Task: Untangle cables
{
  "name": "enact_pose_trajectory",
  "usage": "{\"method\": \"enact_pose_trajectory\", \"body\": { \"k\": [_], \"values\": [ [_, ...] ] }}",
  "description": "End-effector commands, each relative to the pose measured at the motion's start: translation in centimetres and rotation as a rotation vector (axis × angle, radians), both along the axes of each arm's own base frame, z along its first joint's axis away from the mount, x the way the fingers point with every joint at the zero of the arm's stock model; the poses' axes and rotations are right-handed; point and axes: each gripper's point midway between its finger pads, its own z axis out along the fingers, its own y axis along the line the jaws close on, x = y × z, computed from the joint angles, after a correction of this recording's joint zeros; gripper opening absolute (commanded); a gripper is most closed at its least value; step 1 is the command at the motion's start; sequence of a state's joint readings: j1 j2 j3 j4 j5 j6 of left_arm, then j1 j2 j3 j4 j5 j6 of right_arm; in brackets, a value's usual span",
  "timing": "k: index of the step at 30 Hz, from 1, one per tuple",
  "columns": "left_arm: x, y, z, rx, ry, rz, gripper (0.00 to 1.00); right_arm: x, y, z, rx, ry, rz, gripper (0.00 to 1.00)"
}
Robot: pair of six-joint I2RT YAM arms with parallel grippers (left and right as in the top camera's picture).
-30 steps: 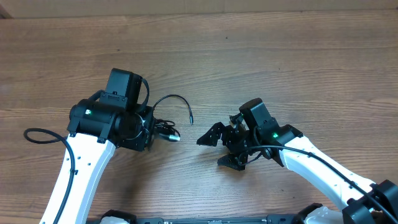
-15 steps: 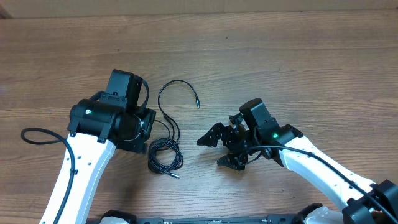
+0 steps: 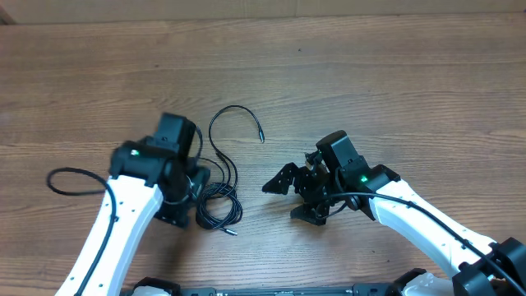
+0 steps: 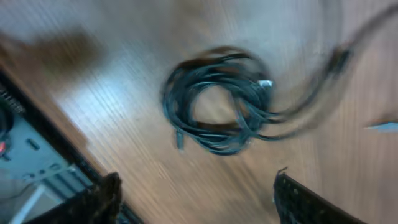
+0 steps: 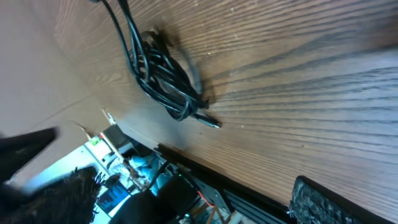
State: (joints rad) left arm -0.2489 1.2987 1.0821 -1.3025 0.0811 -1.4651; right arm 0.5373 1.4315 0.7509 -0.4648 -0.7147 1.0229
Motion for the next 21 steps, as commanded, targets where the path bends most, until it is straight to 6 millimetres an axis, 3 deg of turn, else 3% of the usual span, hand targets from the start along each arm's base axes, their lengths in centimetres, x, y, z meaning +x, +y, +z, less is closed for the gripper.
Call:
{"method": "enact_pose_trajectory", "body": {
  "k": [1, 4, 9, 13, 21],
  "values": [
    [-2.1, -1.8, -3.5, -0.112, 0.091, -0.013, 0.66, 0.0, -0.3, -0.3, -0.019, -0.050, 0.036, 0.98],
    [-3.4, -1.9, -5.0, -0.127, 0.136, -0.010, 0.61, 0.1, -0.4, -0.4, -0.025, -0.058, 0.042, 0.99],
    [-4.7, -1.6, -7.0, -0.118, 0.170, 0.014, 0.63, 0.3, -0.6, -0.6, -0.045, -0.069, 0.030, 1.00],
    [-4.9, -1.5, -9.2, -0.121, 0.159, 0.065, 0.67, 0.3, -0.7, -0.6, -0.046, -0.069, 0.030, 1.00],
    [-3.7, -1.8, -12.4, -0.150, 0.051, 0.060, 0.54, 0.3, -0.7, -0.6, -0.046, -0.070, 0.030, 1.00]
  ]
}}
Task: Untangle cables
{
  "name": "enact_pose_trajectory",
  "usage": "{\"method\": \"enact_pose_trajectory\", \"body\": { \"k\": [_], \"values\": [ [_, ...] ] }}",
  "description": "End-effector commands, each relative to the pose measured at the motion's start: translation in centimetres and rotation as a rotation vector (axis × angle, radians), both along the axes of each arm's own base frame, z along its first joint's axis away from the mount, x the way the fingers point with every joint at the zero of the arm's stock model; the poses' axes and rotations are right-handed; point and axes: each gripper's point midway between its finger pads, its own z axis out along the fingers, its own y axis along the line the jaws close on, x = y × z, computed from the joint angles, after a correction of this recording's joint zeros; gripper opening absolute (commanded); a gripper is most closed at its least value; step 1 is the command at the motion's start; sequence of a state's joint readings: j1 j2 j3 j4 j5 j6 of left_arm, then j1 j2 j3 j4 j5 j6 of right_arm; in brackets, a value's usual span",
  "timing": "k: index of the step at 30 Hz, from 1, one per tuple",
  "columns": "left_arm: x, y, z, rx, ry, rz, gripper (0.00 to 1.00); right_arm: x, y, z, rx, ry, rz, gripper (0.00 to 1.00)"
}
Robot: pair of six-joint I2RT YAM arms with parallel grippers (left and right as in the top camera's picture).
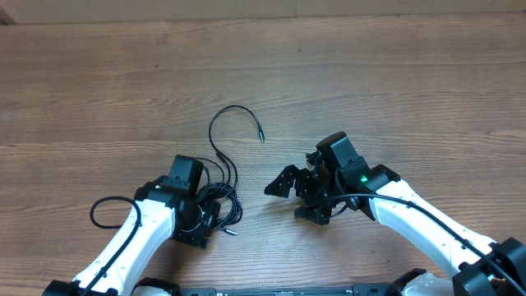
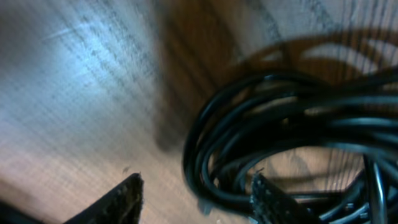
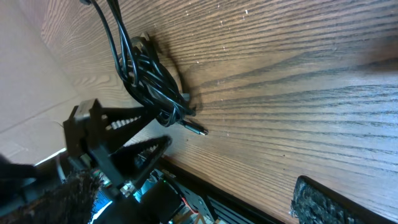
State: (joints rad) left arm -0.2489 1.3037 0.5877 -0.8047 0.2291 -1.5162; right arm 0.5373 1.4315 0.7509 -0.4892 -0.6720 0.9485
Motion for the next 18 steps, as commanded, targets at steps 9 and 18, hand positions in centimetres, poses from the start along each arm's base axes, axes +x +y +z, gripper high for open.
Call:
{"method": "enact_pose_trajectory", "body": {
  "k": [9, 18],
  "values": [
    [0.3, 2.2, -1.3, 0.126, -0.041, 0.024, 0.42, 0.2, -0.1, 0.0, -0.004, -0.016, 0.000, 1.00],
    [0.6, 1.3, -1.2, 0.070, -0.049, 0.024, 0.04, 0.3, -0.1, 0.0, -0.004, -0.016, -0.001, 1.00]
  ]
}}
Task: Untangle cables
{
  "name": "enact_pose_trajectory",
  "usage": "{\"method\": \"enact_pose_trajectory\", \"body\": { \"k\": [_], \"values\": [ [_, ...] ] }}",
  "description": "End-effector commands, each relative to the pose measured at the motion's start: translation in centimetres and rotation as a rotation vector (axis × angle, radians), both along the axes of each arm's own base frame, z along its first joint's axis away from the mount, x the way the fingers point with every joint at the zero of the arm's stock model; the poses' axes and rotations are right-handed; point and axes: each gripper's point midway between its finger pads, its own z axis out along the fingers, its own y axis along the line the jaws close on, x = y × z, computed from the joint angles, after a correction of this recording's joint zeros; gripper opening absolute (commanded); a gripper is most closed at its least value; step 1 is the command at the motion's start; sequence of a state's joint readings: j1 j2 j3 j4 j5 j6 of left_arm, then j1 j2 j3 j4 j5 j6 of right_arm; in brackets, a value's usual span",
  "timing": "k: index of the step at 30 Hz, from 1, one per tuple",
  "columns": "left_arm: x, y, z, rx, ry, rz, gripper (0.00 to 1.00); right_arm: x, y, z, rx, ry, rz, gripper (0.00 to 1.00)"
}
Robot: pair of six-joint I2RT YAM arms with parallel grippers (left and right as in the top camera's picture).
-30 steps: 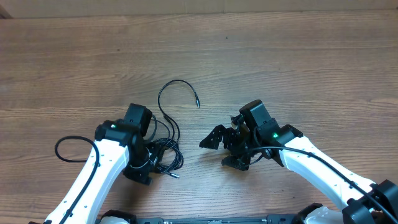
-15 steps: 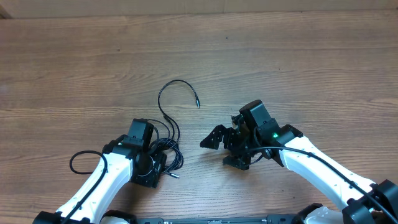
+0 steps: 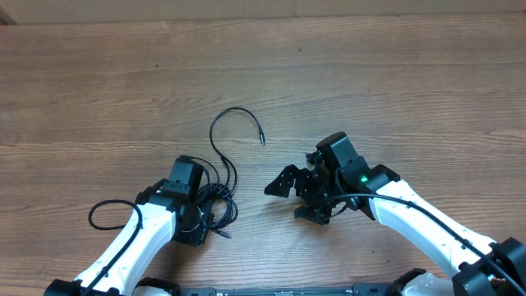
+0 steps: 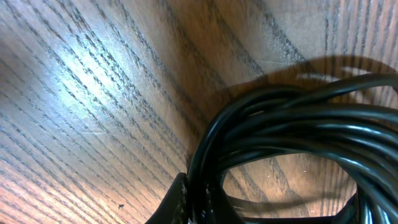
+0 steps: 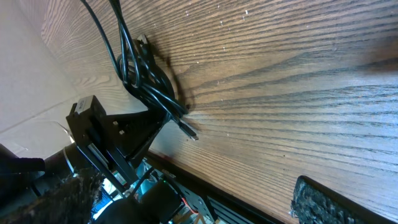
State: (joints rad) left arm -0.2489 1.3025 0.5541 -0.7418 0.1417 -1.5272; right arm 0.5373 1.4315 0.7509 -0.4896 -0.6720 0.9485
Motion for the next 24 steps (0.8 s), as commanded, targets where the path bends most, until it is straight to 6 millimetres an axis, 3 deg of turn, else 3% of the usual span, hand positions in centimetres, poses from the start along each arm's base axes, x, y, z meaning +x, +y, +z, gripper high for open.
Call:
{"method": "enact_pose_trajectory", "body": {
  "k": [1, 3, 6, 7, 11, 16, 19, 20, 24],
  "values": [
    [-0.2, -0.7, -0.1, -0.044, 0.007, 0.019, 0.04, 0.3, -0.1, 0.0, -0.005, -0.017, -0.001, 1.00],
    [-0.5, -2.6, 0.4, -0.156, 0.045, 0.069, 0.13, 0.5, -0.3, -0.2, -0.022, -0.027, -0.011, 1.00],
    [0.1, -5.1, 1.4, -0.307, 0.037, 0.060, 0.54, 0.6, -0.4, -0.3, -0.029, -0.031, -0.015, 1.00],
    [0.4, -5.6, 1.7, -0.336, 0.019, 0.036, 0.62, 0.6, -0.4, -0.3, -0.029, -0.031, -0.016, 1.00],
    [1.1, -6.4, 2.6, -0.380, -0.036, -0.067, 0.83, 0.6, -0.4, -0.3, -0.030, -0.031, -0.015, 1.00],
    [3.0, -6.6, 4.1, -0.375, -0.100, -0.097, 0.85, 0.5, -0.5, -0.4, -0.034, -0.024, -0.015, 1.00],
    [5.3, -6.9, 6.0, -0.358, -0.202, -0.185, 0.85, 0.4, -0.5, -0.4, -0.036, -0.024, -0.012, 1.00],
    [7.0, -6.9, 7.5, -0.328, -0.293, -0.281, 0.83, 0.4, -0.5, -0.4, -0.036, -0.026, -0.010, 1.00],
    [9.6, -4.3, 10.1, -0.107, -0.389, -0.413, 0.82, 0.4, -0.5, -0.4, -0.035, -0.027, -0.010, 1.00]
  ]
}}
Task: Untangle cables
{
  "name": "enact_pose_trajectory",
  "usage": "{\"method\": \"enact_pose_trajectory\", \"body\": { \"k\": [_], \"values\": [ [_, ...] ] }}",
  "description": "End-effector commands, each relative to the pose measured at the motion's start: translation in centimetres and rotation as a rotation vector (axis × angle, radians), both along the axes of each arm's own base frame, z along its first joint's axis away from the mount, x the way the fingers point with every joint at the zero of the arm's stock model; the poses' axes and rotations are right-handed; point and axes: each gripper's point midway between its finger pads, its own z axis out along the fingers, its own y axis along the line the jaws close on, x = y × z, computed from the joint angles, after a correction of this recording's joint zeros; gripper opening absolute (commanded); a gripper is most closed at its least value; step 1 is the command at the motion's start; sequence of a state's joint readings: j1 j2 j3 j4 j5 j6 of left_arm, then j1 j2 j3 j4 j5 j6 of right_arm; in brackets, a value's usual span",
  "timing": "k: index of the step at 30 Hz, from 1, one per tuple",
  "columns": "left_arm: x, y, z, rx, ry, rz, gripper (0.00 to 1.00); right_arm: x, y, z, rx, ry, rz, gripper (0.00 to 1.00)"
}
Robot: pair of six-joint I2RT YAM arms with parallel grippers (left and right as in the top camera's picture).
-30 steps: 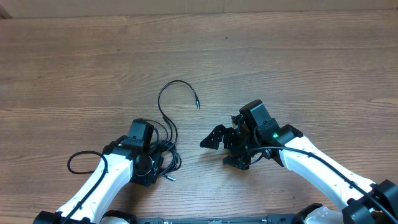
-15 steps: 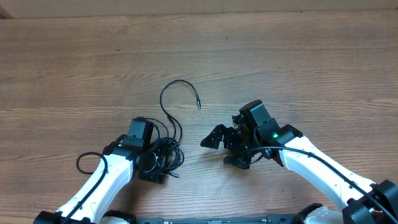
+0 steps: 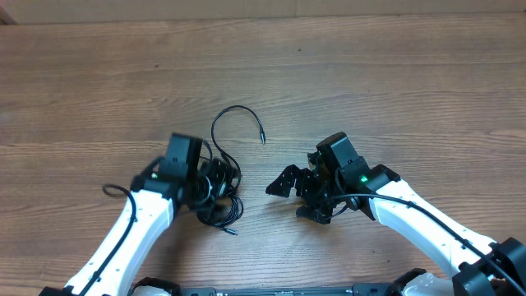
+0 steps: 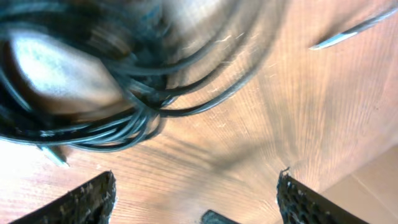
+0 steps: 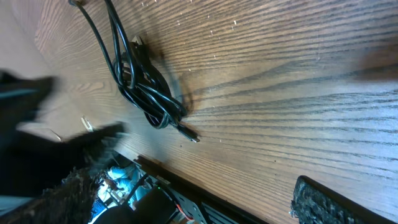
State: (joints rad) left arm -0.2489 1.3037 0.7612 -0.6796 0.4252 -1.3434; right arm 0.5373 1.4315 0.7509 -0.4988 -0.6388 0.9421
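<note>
A black cable lies in a tangled coil [image 3: 219, 196] on the wooden table, left of centre. One strand arcs away from the coil to a free end [image 3: 261, 138], and a short plug [image 3: 232, 231] sticks out at the front. My left gripper [image 3: 207, 182] hangs over the coil's left side, open; its fingers stand wide apart in the left wrist view [image 4: 198, 182], with the blurred coil [image 4: 93, 118] beyond them and nothing between. My right gripper [image 3: 297, 199] is open to the right of the coil. The right wrist view shows the coil [image 5: 146, 90] far ahead of the fingers.
The table's front edge [image 5: 205, 186] runs close below the coil, with equipment beneath it. The left arm's own cable loop [image 3: 111, 191] sticks out to its left. Bare wood stretches across the far half of the table [image 3: 370, 74].
My left gripper was shut on the coil's strands and is now open, farther from the table. The coil sits slightly to the right, its plug pointing the same way. The right arm holds still.
My left gripper first hung open above the coil, then sat low with its fingers around the strands, then was shut on them. Now it is open again and higher. The coil has shifted only slightly. My right gripper has stayed open in the same place throughout.
</note>
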Motion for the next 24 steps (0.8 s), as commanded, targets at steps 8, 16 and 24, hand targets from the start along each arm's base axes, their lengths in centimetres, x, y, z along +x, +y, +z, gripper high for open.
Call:
{"method": "enact_pose_trajectory", "body": {
  "k": [8, 16, 24],
  "values": [
    [1.6, 7.2, 4.9, 0.507, -0.124, -0.206, 0.98, 0.4, -0.3, -0.2, -0.020, -0.024, -0.009, 1.00],
    [-3.0, 6.2, 1.5, 0.306, 0.268, 0.402, 1.00, 0.2, -0.5, -0.4, -0.035, -0.010, -0.012, 1.00],
    [1.1, 11.3, 2.0, 0.707, -0.074, -0.038, 1.00, 0.0, -0.7, -0.5, -0.043, 0.001, -0.011, 1.00]
  ]
}}
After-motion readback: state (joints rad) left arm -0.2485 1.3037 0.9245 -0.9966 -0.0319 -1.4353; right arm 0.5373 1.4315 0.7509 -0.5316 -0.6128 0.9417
